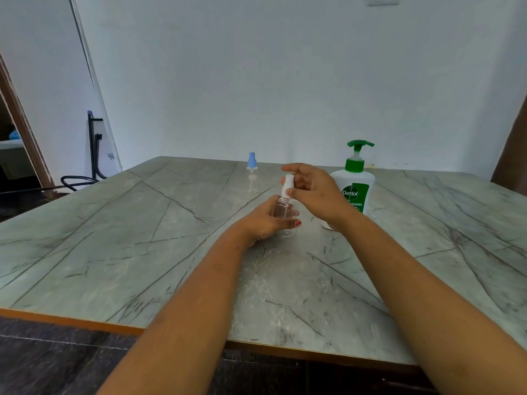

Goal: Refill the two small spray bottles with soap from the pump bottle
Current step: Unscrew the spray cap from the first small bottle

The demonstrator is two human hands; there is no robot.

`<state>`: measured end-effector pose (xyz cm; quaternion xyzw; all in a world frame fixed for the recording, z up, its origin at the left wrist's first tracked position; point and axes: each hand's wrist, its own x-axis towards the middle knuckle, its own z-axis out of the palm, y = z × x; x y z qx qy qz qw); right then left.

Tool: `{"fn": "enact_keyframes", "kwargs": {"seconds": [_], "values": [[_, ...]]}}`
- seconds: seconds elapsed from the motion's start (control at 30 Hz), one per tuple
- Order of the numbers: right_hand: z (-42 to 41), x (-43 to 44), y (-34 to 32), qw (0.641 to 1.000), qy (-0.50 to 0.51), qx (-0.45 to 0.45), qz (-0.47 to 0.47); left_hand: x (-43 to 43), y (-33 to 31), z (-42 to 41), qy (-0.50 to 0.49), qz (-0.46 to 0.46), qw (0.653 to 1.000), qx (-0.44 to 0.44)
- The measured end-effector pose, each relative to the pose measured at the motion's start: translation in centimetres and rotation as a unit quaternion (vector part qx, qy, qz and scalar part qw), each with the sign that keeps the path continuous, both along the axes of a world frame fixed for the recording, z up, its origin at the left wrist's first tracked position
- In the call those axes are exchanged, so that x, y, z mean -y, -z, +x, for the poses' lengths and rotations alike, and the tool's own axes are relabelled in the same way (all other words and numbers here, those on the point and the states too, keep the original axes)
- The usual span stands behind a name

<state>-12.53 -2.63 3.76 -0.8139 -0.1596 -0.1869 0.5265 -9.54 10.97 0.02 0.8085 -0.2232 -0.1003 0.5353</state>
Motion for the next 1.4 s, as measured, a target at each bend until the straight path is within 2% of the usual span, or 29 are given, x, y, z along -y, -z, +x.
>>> {"fn": "enact_keyframes", "kwargs": {"seconds": [0.1, 0.23, 0.33, 0.4, 0.57, 0.63, 0.77, 0.87, 1.0, 1.17, 1.4], "values": [[0.1, 0.3, 0.0, 0.998, -0.030, -0.019, 0.051, 0.0, 0.0, 0.1, -0.004, 0.003, 1.000, -0.004], [0.5, -0.9, 0.4, 0.991, 0.108, 0.055, -0.049, 0.0, -0.1, -0.1, -0.003, 0.002, 1.000, 0.006], [0.8, -1.5, 0.6, 0.987, 0.130, 0.055, -0.074, 0.1, 0.0, 0.1, -0.009, 0.003, 1.000, 0.003], [0.8, -1.1, 0.4, 0.991, 0.113, 0.038, -0.064, 0.1, 0.0, 0.3, -0.011, 0.007, 1.000, -0.005], [0.3, 0.1, 0.1, 1.000, -0.017, -0.014, 0.012, 0.0, -0.1, 0.2, -0.009, 0.011, 1.000, -0.018], [0.3, 0.0, 0.1, 1.000, -0.021, -0.011, 0.019, 0.0, -0.1, 0.2, -0.012, 0.014, 1.000, -0.020], [0.7, -0.9, 0.3, 0.987, 0.123, 0.067, -0.074, 0.2, -0.2, 0.1, -0.011, 0.013, 1.000, -0.008], [1.1, -1.3, 0.8, 0.979, 0.156, 0.075, -0.103, 0.3, -0.1, 0.2, -0.012, 0.012, 1.000, -0.002], [0.9, -0.8, 0.5, 0.990, 0.111, 0.047, -0.067, 0.2, 0.0, 0.4, -0.018, 0.021, 1.000, 0.001], [0.2, 0.2, -0.1, 0.999, -0.048, -0.011, 0.007, 0.1, 0.0, 0.5, -0.022, 0.014, 1.000, -0.006], [0.3, -0.1, 0.3, 0.997, 0.021, 0.040, -0.058, 0.2, 0.2, 0.7, -0.022, 0.005, 1.000, -0.003]]}}
